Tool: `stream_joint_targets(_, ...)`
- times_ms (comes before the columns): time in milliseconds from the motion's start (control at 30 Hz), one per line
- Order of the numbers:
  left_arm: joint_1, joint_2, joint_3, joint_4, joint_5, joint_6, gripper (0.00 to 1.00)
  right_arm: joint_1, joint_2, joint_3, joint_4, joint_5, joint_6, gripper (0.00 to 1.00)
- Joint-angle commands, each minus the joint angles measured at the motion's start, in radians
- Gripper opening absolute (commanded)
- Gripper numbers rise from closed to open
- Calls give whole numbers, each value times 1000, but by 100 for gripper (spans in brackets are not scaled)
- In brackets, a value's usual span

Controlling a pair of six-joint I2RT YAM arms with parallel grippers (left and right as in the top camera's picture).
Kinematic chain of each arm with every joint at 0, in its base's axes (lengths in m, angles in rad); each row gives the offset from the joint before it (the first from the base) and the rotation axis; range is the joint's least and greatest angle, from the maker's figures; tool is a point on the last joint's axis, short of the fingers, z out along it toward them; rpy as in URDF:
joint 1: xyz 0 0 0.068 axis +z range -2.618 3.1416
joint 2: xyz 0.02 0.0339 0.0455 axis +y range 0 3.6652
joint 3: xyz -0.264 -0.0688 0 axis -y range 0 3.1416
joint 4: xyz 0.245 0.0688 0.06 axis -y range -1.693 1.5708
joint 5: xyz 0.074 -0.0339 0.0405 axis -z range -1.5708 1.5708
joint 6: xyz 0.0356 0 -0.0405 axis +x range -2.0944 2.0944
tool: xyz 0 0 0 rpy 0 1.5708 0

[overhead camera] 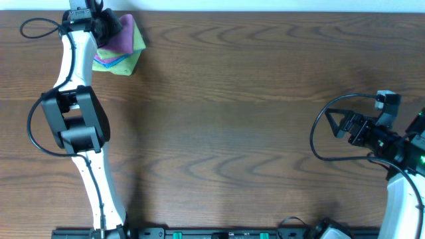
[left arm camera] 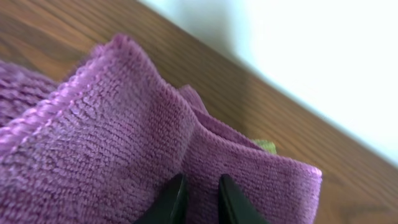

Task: Fold the cloth

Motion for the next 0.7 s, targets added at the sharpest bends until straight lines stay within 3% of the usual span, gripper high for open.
stream_joint_targets(0,5,42,10,5,-63,-16,20,-8,-11,-4,-1,-19,8,99)
stream_joint_targets(167,7,45,11,7,-63,-15,24,-8,-11,-4,-1,-19,8,99)
stream_joint_targets(333,19,33,16,5,-18,-15,42,-8,-11,-4,-1,-19,8,99)
stream_joint_targets(367,20,24,17,5,-16,-15,49,-8,-11,-4,-1,-19,8,99)
stream_joint_targets(467,24,-12,18,6,-17,-1,98,-8,-11,-4,-1,-19,8,99)
stream_joint_targets(667,26,-113,19,-23,-17,51,96,-8,-11,-4,-1,-19,8,99)
